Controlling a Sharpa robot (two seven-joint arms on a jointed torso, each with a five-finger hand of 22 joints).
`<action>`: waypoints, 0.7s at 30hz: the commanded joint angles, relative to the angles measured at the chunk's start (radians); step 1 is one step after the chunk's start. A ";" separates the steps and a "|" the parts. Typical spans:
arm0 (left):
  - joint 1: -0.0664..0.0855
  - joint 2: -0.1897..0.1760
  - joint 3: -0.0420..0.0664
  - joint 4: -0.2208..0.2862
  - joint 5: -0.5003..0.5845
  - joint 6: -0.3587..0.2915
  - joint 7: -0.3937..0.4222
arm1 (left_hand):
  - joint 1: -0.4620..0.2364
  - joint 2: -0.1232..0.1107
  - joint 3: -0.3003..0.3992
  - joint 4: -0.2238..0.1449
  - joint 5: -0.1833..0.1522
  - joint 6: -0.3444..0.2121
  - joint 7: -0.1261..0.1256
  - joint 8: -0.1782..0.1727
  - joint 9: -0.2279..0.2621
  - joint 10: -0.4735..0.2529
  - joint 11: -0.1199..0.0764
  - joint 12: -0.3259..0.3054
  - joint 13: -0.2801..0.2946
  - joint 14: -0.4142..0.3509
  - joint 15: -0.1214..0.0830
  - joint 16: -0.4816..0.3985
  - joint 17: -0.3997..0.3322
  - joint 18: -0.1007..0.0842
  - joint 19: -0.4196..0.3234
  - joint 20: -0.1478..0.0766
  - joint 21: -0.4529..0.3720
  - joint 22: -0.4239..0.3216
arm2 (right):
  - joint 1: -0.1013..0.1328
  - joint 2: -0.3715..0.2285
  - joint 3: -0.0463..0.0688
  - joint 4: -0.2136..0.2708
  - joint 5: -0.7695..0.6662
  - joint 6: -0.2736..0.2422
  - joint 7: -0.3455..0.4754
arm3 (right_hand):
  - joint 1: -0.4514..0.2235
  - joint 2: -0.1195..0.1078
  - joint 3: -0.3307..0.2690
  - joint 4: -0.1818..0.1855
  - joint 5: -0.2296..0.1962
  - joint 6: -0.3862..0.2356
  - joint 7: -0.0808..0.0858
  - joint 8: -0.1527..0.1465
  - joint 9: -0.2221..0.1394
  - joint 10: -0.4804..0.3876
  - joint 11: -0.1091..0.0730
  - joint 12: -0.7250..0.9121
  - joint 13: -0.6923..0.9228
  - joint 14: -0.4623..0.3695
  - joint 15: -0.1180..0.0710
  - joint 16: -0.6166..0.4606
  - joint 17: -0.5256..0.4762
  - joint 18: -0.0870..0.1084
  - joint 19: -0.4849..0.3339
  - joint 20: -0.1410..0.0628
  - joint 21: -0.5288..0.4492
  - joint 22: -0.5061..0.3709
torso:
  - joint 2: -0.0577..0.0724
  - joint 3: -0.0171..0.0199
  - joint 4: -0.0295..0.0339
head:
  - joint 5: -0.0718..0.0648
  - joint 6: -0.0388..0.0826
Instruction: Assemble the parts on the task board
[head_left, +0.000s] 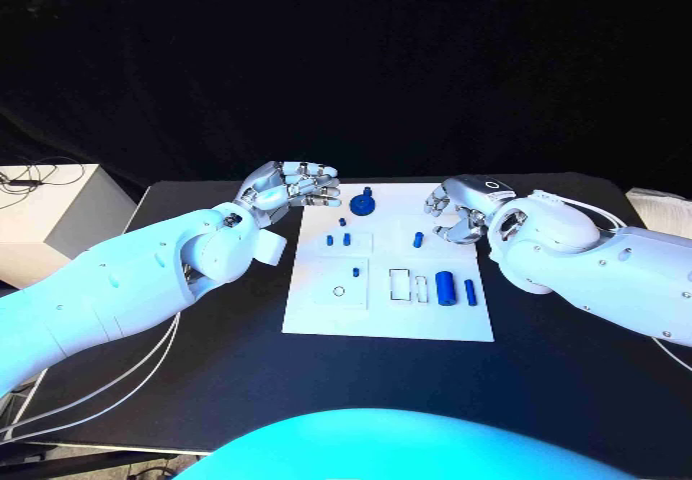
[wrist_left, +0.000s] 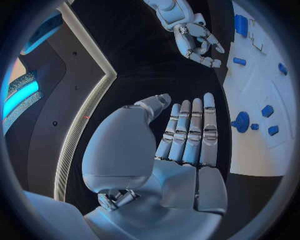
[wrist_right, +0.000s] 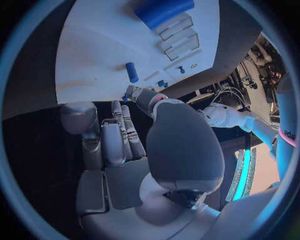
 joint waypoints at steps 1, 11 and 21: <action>-0.001 0.002 0.001 0.001 -0.005 0.018 0.016 | -0.008 0.004 0.000 0.008 0.001 0.000 0.006 -0.003 -0.001 -0.005 0.001 -0.002 0.001 0.002 0.005 -0.004 0.002 0.003 0.000 0.009 -0.006 -0.001 | 0.001 0.010 -0.002 -0.013 -0.018 0.076 -0.002 | 0.004 -0.008 -0.015 0.000 -0.005 -0.005 -0.002 -0.008 -0.002 -0.013 -0.001 -0.007 0.000 0.032 0.003 0.006 0.000 -0.016 0.009 0.001 0.001 0.001 | 0.002 -0.0016 0.0026 | -0.003 0.000; -0.001 0.004 0.001 0.002 -0.005 0.020 0.017 | -0.008 0.004 0.000 0.008 0.001 0.000 0.006 -0.003 -0.001 -0.005 0.001 -0.002 0.001 0.002 0.005 -0.004 0.002 0.003 0.000 0.009 -0.006 -0.001 | -0.007 0.064 -0.010 -0.062 -0.025 0.093 0.007 | 0.012 -0.001 -0.031 0.001 -0.004 -0.007 -0.001 -0.010 -0.005 -0.025 0.001 -0.010 0.000 0.030 0.004 0.007 0.000 -0.016 0.008 0.002 -0.001 -0.001 | 0.002 -0.0028 0.0073 | -0.007 0.000; -0.001 0.001 0.001 0.003 -0.005 0.021 0.016 | -0.008 0.005 0.000 0.010 0.001 -0.001 0.007 -0.004 -0.002 -0.006 0.001 -0.002 0.001 0.002 0.006 -0.005 0.002 0.004 0.001 0.010 -0.008 -0.003 | -0.018 0.091 -0.019 -0.081 -0.021 0.142 0.011 | 0.016 0.009 -0.034 0.006 -0.001 -0.001 -0.001 -0.009 -0.006 -0.016 0.000 -0.003 0.002 0.030 0.004 0.008 0.000 -0.016 0.008 0.003 -0.001 0.000 | 0.001 -0.0030 0.0044 | -0.003 0.000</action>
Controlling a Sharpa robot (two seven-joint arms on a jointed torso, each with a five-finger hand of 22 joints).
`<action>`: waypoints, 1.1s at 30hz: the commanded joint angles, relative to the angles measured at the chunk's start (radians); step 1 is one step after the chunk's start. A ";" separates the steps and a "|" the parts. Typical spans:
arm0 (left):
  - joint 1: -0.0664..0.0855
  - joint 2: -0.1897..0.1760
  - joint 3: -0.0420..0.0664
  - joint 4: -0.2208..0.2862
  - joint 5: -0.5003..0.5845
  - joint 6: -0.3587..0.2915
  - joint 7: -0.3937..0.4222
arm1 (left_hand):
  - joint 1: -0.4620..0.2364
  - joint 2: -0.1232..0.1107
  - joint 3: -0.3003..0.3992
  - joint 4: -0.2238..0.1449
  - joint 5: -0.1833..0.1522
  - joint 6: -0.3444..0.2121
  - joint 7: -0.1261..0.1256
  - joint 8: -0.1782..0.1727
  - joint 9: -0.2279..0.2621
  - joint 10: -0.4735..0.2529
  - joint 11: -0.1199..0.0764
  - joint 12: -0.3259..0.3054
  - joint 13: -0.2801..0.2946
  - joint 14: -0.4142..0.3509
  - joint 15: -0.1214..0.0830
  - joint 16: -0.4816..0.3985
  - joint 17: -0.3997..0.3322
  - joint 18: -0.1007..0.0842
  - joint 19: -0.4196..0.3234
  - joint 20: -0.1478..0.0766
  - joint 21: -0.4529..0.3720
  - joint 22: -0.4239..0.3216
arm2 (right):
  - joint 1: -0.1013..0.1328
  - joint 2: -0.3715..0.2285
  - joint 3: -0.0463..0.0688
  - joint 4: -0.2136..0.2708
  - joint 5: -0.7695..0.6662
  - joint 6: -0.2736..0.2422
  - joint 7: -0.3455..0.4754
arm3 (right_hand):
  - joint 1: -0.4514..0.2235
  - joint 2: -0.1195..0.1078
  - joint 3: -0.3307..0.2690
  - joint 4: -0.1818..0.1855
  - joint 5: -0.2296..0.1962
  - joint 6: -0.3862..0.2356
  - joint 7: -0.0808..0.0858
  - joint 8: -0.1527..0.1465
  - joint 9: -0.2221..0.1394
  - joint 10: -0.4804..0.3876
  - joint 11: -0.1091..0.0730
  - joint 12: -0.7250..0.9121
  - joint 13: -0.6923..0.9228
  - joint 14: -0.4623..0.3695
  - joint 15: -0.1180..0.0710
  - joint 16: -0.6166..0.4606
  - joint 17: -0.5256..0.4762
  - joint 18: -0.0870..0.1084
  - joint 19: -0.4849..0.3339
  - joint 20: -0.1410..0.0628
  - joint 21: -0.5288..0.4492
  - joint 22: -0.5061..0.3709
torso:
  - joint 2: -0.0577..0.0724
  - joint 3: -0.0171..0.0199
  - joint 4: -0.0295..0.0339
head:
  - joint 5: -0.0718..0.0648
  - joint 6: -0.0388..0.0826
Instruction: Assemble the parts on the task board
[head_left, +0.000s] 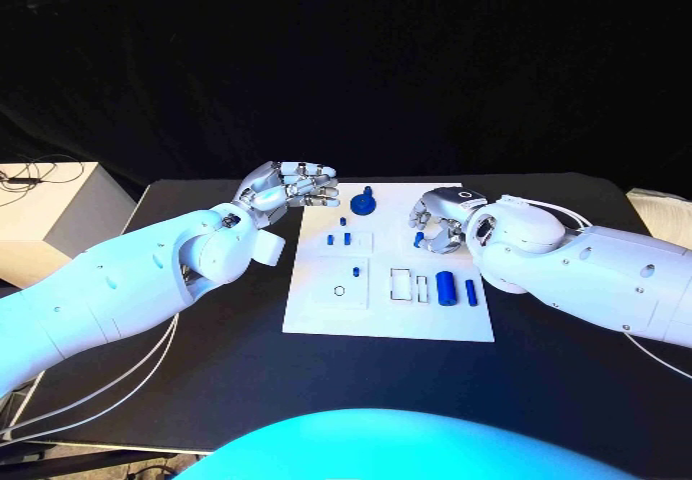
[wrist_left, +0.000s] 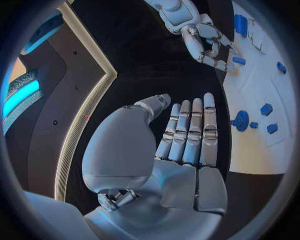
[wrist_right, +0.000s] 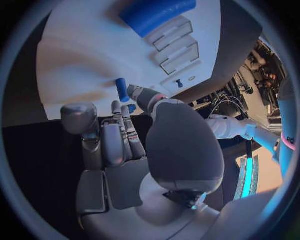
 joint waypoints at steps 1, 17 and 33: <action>-0.001 0.000 0.001 0.003 -0.004 0.020 0.015 | -0.008 0.005 0.000 0.004 0.001 -0.001 0.007 -0.004 -0.001 -0.006 0.001 -0.002 0.001 0.002 0.006 -0.005 0.001 0.004 -0.003 0.006 -0.004 -0.001 | -0.003 0.004 -0.002 -0.003 -0.009 0.053 0.007 | 0.009 0.002 -0.005 0.001 -0.001 -0.001 -0.002 -0.004 -0.002 0.001 0.000 0.001 0.001 0.030 0.004 0.005 0.000 -0.016 0.005 -0.001 -0.001 0.001 | -0.001 0.0009 -0.0035 | 0.003 0.000; -0.001 -0.001 0.001 0.002 -0.004 0.021 0.014 | -0.009 0.006 0.000 0.007 0.001 -0.001 0.007 -0.004 -0.002 -0.007 0.002 -0.002 0.001 0.002 0.006 -0.006 0.001 0.004 -0.002 0.007 -0.005 -0.003 | -0.010 0.011 -0.006 -0.006 -0.011 0.045 -0.006 | 0.014 0.043 0.064 0.014 0.000 0.054 -0.002 0.019 0.001 0.044 -0.004 0.021 0.001 0.029 0.000 0.011 0.002 -0.016 0.008 -0.004 0.006 0.012 | 0.000 0.0022 -0.0027 | 0.001 0.000; -0.001 -0.001 0.001 0.001 -0.004 0.024 0.012 | -0.010 0.007 0.000 0.009 0.001 -0.001 0.007 -0.004 -0.002 -0.007 0.002 -0.002 0.001 0.002 0.006 -0.007 0.002 0.004 -0.001 0.007 -0.006 -0.004 | -0.012 0.010 -0.006 -0.005 -0.036 -0.025 -0.019 | 0.029 0.115 0.169 -0.024 -0.048 0.127 -0.024 0.082 0.038 0.155 -0.035 0.064 0.018 0.034 -0.025 0.029 0.022 -0.021 0.014 -0.024 0.039 0.054 | -0.001 0.0015 -0.0016 | 0.004 0.000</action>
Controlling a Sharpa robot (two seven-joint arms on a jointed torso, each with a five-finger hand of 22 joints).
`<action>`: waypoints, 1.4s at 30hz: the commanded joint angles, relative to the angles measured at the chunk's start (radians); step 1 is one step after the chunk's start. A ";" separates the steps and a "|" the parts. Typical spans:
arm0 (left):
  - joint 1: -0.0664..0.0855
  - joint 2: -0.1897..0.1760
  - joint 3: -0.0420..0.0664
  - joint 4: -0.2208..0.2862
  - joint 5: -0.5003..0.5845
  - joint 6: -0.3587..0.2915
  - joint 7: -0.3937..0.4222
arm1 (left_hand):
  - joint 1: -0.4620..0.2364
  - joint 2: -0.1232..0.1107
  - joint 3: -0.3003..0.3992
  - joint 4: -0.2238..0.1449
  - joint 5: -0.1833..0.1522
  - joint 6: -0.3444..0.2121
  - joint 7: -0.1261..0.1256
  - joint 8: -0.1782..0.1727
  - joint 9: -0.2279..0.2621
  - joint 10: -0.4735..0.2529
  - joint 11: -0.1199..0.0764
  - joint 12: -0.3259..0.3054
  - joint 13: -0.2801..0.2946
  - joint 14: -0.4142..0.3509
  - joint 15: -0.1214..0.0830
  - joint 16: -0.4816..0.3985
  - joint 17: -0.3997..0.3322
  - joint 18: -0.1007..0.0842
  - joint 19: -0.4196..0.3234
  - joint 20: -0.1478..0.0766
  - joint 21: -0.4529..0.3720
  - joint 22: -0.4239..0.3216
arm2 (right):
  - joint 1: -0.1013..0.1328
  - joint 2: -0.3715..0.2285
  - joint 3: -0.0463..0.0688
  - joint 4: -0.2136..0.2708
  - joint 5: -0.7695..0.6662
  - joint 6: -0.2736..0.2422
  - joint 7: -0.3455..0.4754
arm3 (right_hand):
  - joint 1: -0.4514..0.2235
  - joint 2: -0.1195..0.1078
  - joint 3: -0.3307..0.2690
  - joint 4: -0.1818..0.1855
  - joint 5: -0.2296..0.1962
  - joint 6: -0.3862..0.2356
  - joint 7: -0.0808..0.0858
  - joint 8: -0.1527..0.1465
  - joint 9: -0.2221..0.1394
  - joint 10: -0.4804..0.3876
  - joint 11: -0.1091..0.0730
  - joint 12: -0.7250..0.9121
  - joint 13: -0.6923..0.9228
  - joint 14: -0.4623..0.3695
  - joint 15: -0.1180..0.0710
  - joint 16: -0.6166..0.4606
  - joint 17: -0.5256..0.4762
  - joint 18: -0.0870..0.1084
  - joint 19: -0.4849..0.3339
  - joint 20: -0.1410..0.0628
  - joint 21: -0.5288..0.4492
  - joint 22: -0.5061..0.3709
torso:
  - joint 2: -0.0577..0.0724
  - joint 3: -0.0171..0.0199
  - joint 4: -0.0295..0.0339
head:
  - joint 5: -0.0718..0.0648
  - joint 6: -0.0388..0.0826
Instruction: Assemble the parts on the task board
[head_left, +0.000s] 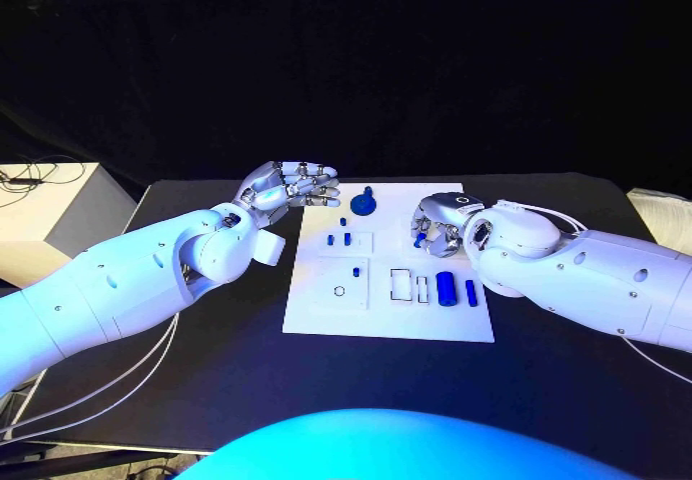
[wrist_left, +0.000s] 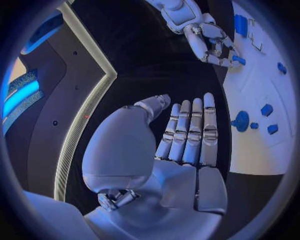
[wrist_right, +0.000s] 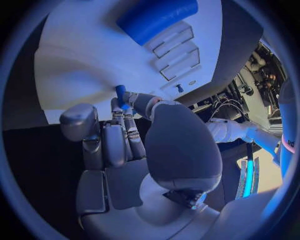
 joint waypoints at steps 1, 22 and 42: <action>-0.001 0.000 0.001 0.001 -0.004 0.021 0.011 | -0.006 0.003 0.000 0.003 0.001 -0.001 0.007 -0.005 -0.002 -0.007 0.002 -0.002 0.001 0.001 0.006 -0.007 0.001 0.004 -0.001 0.007 -0.006 -0.001 | -0.002 -0.001 -0.001 0.003 -0.027 -0.034 -0.010 | 0.013 0.030 0.020 -0.011 -0.022 0.007 0.000 0.009 0.007 0.058 -0.044 0.014 0.020 0.036 -0.007 0.005 0.002 -0.021 0.000 -0.012 0.007 0.007 | 0.000 -0.0006 0.0002 | 0.002 0.000; -0.001 0.000 0.001 -0.011 0.005 0.029 0.006 | -0.006 0.004 0.000 0.005 0.002 0.000 0.007 -0.005 -0.002 -0.008 0.002 -0.002 0.001 0.002 0.007 -0.007 0.001 0.004 -0.001 0.008 -0.008 -0.002 | 0.034 -0.098 0.021 0.155 -0.001 -0.082 -0.030 | 0.006 0.032 0.048 -0.033 -0.094 0.013 -0.002 0.027 0.021 0.081 -0.049 0.024 0.035 0.037 -0.012 0.009 0.007 -0.026 0.003 -0.018 0.027 0.033 | -0.003 -0.0040 0.0005 | 0.016 0.000; 0.006 0.025 0.001 -0.066 0.014 0.007 0.018 | -0.005 0.005 0.001 0.008 0.002 -0.001 0.006 -0.005 -0.002 -0.008 0.002 -0.001 0.001 0.002 0.006 -0.009 0.002 0.005 0.002 0.008 -0.011 -0.005 | -0.026 0.051 0.021 0.231 -0.021 -0.065 -0.004 | 0.005 0.031 0.051 -0.036 -0.089 0.011 -0.002 0.027 0.022 0.080 -0.049 0.022 0.035 0.036 -0.013 0.006 0.002 -0.025 0.001 -0.018 0.024 0.030 | -0.003 -0.0042 0.0004 | 0.050 0.000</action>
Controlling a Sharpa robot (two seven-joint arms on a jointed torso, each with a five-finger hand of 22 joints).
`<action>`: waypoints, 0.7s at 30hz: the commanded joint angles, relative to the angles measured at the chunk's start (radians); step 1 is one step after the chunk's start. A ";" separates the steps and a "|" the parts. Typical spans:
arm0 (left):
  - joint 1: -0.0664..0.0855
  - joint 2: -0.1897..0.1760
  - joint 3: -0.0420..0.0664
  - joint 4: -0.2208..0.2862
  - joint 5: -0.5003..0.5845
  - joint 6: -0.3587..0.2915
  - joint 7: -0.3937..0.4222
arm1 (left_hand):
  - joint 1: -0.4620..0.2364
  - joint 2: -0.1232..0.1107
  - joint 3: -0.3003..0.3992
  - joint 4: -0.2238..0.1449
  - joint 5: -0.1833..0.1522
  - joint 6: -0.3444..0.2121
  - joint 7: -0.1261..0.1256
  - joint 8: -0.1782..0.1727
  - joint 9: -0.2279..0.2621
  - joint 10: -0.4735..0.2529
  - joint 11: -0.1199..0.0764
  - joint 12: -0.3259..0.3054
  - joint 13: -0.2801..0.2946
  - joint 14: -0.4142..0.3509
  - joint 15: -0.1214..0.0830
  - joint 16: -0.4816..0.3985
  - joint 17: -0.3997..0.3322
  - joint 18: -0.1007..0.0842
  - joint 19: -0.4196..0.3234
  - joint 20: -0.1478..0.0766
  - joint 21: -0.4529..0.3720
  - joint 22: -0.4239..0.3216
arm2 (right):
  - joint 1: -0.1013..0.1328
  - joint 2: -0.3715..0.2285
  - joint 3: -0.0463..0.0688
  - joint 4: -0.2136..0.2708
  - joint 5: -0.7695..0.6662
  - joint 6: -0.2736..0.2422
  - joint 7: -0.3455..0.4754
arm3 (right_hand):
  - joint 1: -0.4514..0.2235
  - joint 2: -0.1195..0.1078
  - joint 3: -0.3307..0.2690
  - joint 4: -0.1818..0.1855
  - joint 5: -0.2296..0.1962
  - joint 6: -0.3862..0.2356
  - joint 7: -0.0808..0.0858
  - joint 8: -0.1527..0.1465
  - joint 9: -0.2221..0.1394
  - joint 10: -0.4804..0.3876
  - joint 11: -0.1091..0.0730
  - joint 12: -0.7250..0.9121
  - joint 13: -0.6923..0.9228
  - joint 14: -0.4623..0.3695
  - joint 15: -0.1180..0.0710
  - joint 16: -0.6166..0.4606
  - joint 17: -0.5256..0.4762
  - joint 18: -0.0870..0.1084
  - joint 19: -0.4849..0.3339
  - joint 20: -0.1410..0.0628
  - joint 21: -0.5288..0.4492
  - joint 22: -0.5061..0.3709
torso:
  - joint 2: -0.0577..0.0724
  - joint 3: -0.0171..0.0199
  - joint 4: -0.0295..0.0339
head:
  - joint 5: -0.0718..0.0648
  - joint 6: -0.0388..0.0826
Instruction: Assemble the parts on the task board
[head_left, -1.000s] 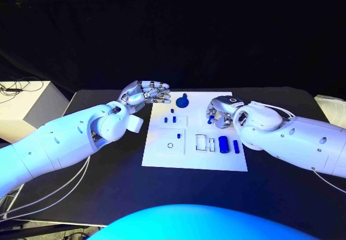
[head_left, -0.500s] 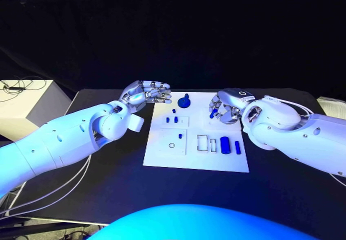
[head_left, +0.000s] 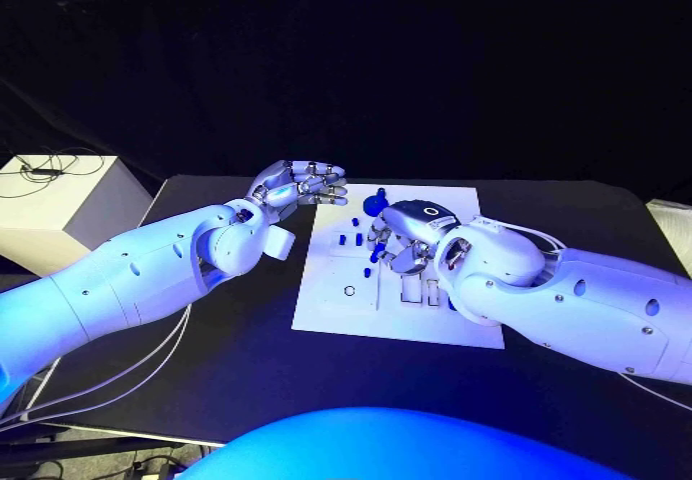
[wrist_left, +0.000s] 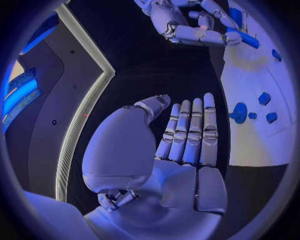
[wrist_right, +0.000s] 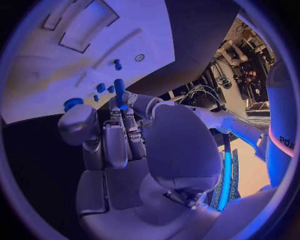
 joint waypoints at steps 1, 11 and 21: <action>0.002 0.005 0.001 -0.003 0.013 -0.001 0.018 | -0.005 0.006 0.001 0.008 0.002 -0.001 0.006 -0.005 -0.001 -0.008 0.002 -0.001 0.001 0.002 0.006 -0.005 0.001 0.005 0.002 0.008 -0.007 -0.002 | -0.017 0.026 -0.002 -0.004 -0.021 0.006 0.017 | 0.015 0.020 0.004 -0.002 0.003 0.003 -0.001 0.004 0.002 0.066 -0.063 0.011 0.035 0.036 -0.006 0.000 -0.001 -0.009 -0.002 -0.008 0.000 -0.001 | 0.002 -0.0001 -0.0009 | 0.007 0.000; 0.006 0.009 0.001 -0.002 0.006 -0.013 0.021 | -0.004 0.006 0.001 0.008 0.002 0.000 0.006 -0.005 -0.002 -0.008 0.001 -0.001 0.001 0.002 0.006 -0.005 0.002 0.005 0.002 0.008 -0.007 -0.003 | -0.058 0.082 -0.019 -0.037 -0.034 0.013 0.029 | 0.015 0.020 0.007 -0.005 0.009 0.001 0.000 0.004 0.002 0.065 -0.062 0.010 0.035 0.035 -0.006 -0.001 -0.002 -0.008 -0.003 -0.008 -0.002 -0.003 | 0.003 -0.0019 -0.0021 | 0.015 0.000; 0.007 0.007 0.001 0.003 -0.001 -0.015 0.023 | -0.004 0.006 0.001 0.008 0.002 0.000 0.006 -0.005 -0.002 -0.008 0.001 -0.001 0.001 0.002 0.006 -0.005 0.002 0.005 0.002 0.008 -0.007 -0.003 | -0.077 0.097 -0.024 -0.065 -0.046 0.007 0.027 | 0.015 0.020 0.008 -0.006 0.012 0.001 0.001 0.004 0.002 0.065 -0.062 0.009 0.036 0.034 -0.006 -0.002 -0.004 -0.009 -0.003 -0.008 -0.001 -0.002 | 0.003 0.0014 -0.0004 | 0.021 0.000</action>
